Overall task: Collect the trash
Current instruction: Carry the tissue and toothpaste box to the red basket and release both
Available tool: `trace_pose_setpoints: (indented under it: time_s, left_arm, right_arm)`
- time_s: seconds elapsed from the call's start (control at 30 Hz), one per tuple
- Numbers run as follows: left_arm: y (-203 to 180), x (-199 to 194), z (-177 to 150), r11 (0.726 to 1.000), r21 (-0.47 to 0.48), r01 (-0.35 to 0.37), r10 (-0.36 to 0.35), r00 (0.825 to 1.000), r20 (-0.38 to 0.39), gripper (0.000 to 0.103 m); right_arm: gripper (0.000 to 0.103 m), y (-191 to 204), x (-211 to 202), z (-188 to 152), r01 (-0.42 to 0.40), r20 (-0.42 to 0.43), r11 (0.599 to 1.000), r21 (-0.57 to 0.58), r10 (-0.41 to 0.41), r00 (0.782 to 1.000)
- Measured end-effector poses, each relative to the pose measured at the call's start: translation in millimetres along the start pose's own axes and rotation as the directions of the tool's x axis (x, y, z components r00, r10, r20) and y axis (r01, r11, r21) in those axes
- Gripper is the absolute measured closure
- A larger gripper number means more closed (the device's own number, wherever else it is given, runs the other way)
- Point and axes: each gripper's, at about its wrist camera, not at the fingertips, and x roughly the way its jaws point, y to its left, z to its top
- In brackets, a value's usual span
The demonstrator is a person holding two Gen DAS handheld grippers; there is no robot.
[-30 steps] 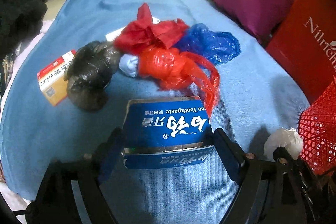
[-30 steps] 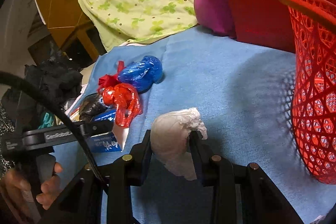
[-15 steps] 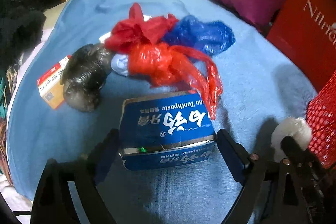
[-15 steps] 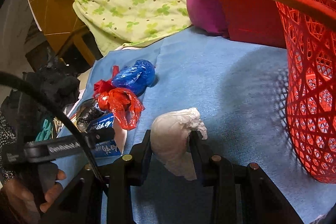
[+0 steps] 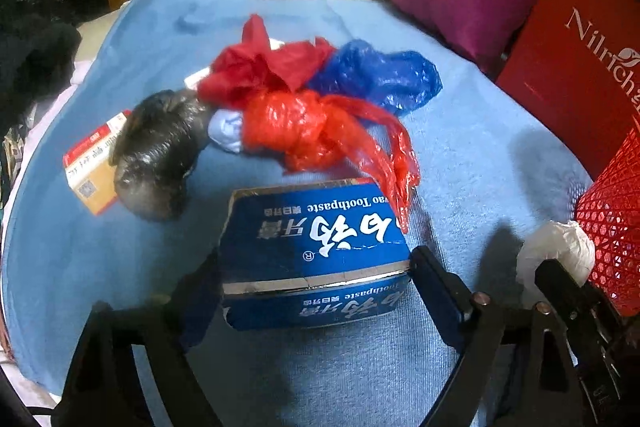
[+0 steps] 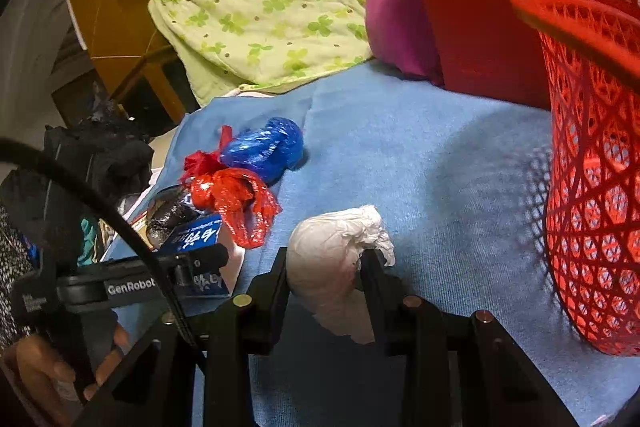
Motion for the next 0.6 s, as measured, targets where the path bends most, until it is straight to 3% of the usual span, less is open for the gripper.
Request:
trace_pose_setpoints:
  time_s: [0.27,0.4,0.6]
  left_arm:
    - [23,-33,-12,1.0,-0.005,0.015,-0.014,0.999,0.031,0.013]
    - [23,-72,-14,0.999,0.027,0.03,-0.033,0.994,0.106,0.013]
    - [-4,-123,-4,0.987,0.148,0.06,-0.092,0.971,0.221,0.013]
  right_arm:
    - [0.066,10,-11,-2,0.0,0.038,0.999,-0.038,0.002,0.999]
    - [0.066,18,-30,-3,-0.042,0.059,0.998,-0.041,0.044,0.997]
    - [0.066,10,-95,6,-0.073,0.142,0.997,-0.012,0.074,0.987]
